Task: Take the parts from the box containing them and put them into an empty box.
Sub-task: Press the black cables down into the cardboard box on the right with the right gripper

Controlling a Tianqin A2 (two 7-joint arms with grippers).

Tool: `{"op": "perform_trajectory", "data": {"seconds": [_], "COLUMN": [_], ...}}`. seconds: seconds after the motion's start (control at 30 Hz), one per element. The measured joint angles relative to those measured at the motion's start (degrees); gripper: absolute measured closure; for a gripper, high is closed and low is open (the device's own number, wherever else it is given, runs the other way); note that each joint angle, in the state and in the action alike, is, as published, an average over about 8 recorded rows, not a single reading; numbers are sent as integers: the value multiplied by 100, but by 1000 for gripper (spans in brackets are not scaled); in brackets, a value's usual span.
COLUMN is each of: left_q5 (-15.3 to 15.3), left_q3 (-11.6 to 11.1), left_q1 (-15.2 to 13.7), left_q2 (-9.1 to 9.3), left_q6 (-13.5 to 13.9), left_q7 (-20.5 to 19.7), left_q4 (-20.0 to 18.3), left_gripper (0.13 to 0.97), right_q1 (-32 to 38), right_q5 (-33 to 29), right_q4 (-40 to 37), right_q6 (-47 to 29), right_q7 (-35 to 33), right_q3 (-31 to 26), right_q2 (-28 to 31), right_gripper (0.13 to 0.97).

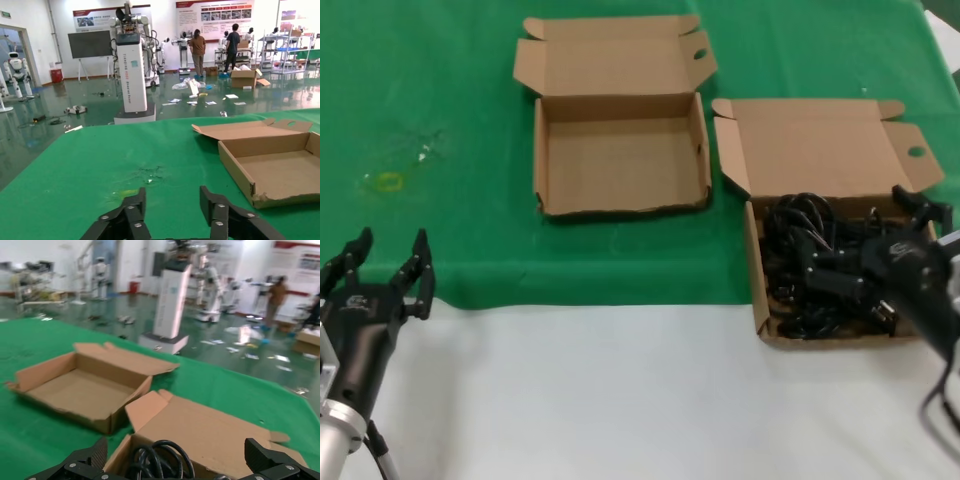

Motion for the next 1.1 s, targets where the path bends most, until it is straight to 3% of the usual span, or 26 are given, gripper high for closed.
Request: {"op": "perform_trajectory", "data": {"seconds": [0.1, 0.27, 0.53, 0.77, 1.1], "left_q5": [0, 0, 0, 0, 0], "left_q3": [0, 0, 0, 0, 0], "left_q1": [0, 0, 0, 0, 0], "left_q2": [0, 0, 0, 0, 0], "left_q6": [0, 0, 0, 0, 0], "left_q7": [0, 0, 0, 0, 0], "left_q4": [0, 0, 0, 0, 0], "left_gripper": [583, 705, 840, 914, 952], "right_q1": [184, 623, 1853, 3398, 5428], "right_q5": [86, 126, -8, -230, -966], "right_q4": [29, -80, -828, -1988, -4007], "right_q6": [-295, -1201, -3181, -4944, -7140], "right_q7": [387, 1043, 1476, 1350, -135], "right_q3": [-225, -465, -954, -1743, -2471], "right_q2": [683, 1587, 2341, 2439, 1805], "right_gripper": [129, 129, 129, 129, 129]}}
